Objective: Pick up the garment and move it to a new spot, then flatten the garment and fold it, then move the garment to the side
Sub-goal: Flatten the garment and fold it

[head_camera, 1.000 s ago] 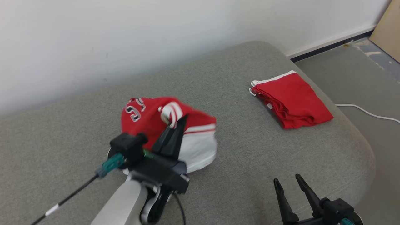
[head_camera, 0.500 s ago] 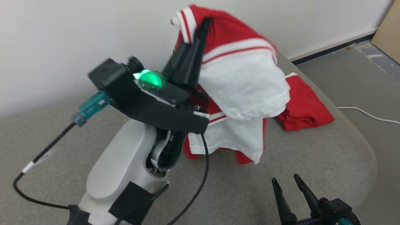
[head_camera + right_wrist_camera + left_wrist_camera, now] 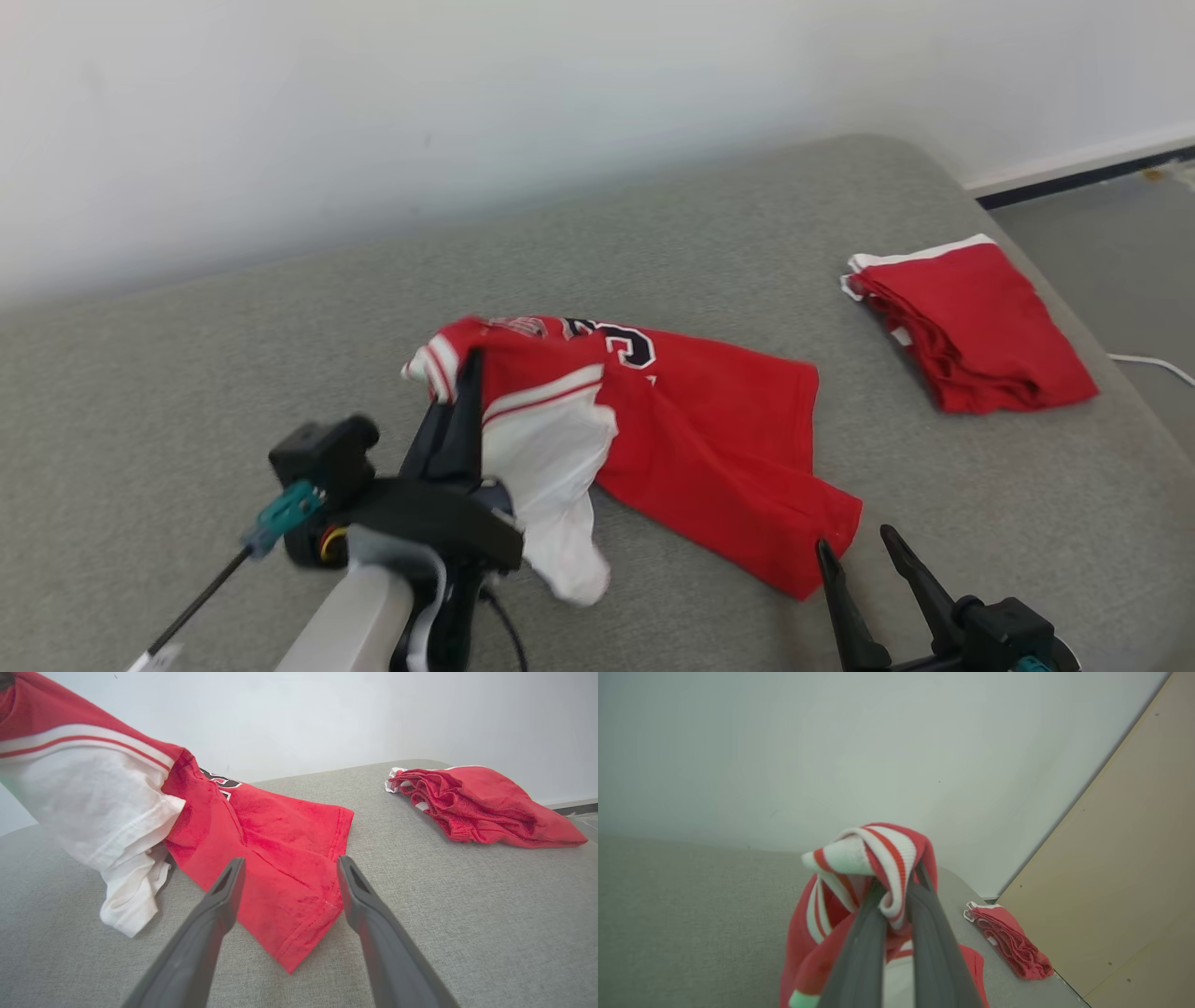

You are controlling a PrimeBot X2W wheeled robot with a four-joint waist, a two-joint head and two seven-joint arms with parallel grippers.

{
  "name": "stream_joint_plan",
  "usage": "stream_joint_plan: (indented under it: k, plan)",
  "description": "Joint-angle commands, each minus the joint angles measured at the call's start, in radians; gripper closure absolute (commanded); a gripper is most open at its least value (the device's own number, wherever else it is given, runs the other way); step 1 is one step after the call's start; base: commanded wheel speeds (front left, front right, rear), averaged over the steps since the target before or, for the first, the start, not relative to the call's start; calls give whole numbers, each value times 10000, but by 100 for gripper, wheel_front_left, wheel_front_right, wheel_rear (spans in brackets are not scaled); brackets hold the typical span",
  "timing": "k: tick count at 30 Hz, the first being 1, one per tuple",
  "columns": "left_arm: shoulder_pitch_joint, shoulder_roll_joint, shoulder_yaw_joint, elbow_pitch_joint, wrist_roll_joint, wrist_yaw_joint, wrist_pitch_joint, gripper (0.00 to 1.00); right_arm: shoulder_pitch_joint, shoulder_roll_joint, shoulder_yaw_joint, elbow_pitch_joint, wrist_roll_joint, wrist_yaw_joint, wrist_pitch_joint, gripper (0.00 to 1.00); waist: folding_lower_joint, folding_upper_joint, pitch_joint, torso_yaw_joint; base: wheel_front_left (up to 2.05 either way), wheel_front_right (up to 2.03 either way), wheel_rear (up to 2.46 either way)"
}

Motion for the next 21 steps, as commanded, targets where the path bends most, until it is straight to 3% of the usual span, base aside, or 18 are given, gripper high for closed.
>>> stream_joint_plan:
  k: [1,14,21]
  plan:
    - [325,139,81,43,-26,45,-32,100,28,-63,-14,-32,37,-29,-44,0,0,0,111,561,0,0,0]
    - [2111,748,781,-107,-252,515,-86,100,109,-154,302,106,139,-28,-44,0,0,0,-280,1762,0,0,0]
    - [2763,1173,938,-1491,-351,1101,534,100,171,-193,336,127,183,-28,-45,0,0,0,-384,1841,0,0,0]
